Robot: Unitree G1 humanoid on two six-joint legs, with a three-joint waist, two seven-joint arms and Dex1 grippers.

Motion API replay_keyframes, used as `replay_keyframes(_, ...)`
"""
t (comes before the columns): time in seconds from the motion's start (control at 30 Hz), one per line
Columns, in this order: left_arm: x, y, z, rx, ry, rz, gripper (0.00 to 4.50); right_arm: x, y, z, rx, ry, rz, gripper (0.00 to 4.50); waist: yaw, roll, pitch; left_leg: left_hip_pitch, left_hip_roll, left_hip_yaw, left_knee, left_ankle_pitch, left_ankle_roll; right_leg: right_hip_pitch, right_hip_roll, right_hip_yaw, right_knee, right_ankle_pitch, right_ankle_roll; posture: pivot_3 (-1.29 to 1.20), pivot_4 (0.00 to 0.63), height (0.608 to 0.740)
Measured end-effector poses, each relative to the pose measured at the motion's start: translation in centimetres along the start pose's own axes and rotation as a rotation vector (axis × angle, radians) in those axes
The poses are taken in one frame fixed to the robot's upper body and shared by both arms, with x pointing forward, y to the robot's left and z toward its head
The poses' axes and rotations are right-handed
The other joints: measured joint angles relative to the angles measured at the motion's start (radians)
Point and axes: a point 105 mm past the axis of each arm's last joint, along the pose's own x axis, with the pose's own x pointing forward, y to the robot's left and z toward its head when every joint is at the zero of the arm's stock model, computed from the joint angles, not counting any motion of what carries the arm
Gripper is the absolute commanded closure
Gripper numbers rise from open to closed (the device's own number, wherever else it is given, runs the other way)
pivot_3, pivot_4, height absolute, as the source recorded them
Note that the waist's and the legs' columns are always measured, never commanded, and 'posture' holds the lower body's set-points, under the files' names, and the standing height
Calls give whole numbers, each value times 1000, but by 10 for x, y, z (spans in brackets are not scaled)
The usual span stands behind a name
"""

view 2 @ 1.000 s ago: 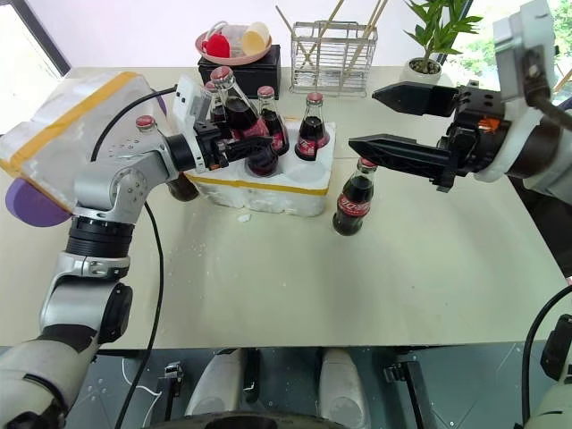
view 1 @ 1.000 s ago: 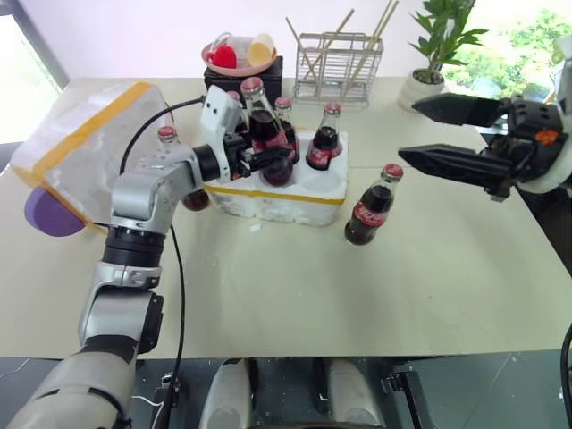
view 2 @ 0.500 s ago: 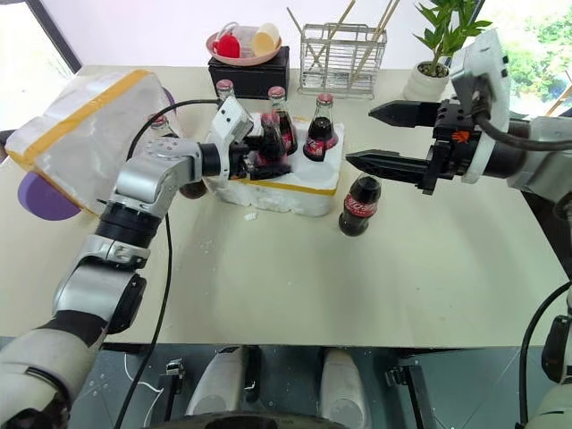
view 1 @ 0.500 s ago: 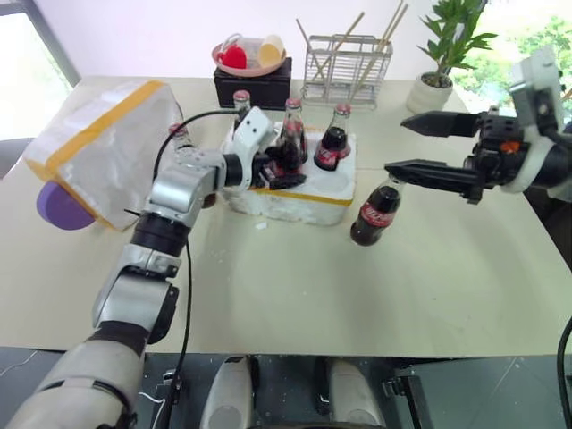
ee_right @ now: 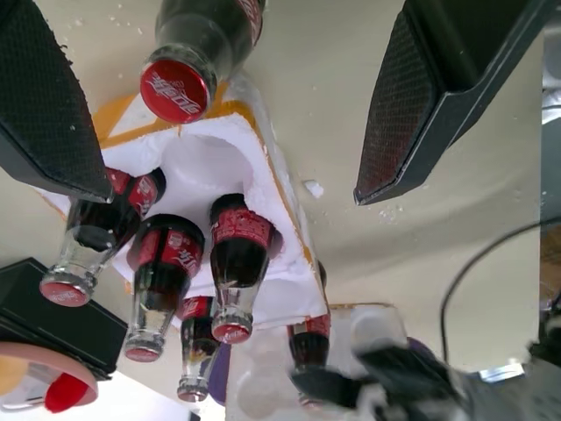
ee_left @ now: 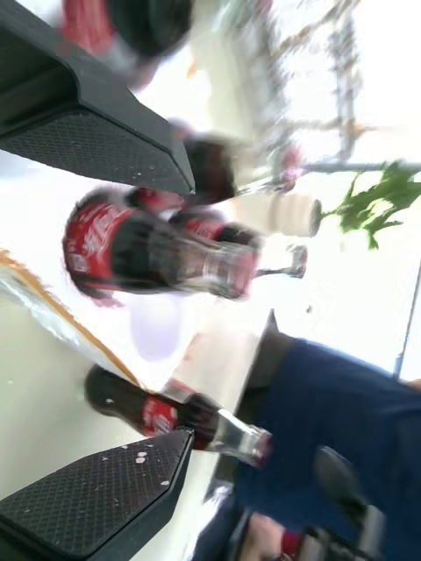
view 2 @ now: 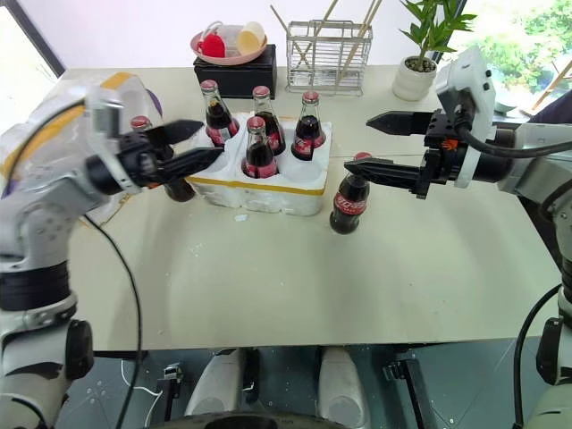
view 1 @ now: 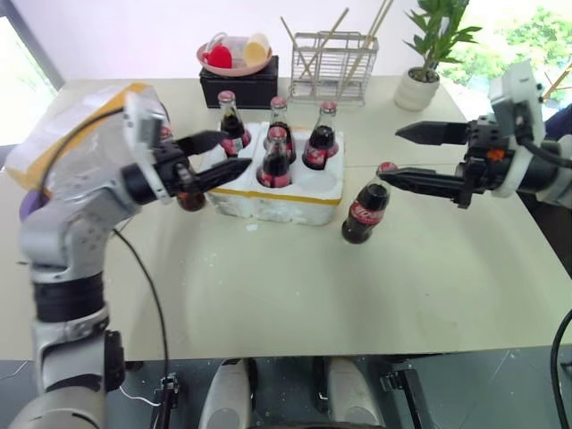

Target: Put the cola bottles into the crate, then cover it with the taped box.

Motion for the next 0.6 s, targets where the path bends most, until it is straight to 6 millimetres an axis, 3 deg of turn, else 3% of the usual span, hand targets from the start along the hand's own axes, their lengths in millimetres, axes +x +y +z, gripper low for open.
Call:
replay_keyframes(0.2, -47, 51, -45, -56, 134, 441, 66, 4, -2, -1, 7, -10, 18, 0, -1, 0, 0, 3, 0, 0, 1, 0, 0, 4, 0, 0, -3, 0, -1, 0, 150, 740)
replay_keyframes(0.3, -55, 64, -46, -26, 128, 537, 66, 7, -3, 0, 0, -15, 24, 0, 2, -1, 0, 3, 0, 1, 1, 0, -1, 3, 0, 0, -3, 0, -1, 0, 150, 740)
replay_keyframes(0.43, -54, 80, -51, -16, 114, 590, 66, 11, -3, -1, 0, -18, 35, 0, 5, -1, 0, 3, 0, 1, 0, 0, -1, 3, 0, 0, -3, 0, -1, 0, 150, 740)
replay_keyframes(0.6, -34, 92, -62, -6, 123, 560, 66, 13, -3, -1, 9, -25, 38, 0, 16, -1, 0, 3, 0, 2, 0, 0, -1, 3, 0, 0, -3, 0, -1, 0, 150, 740)
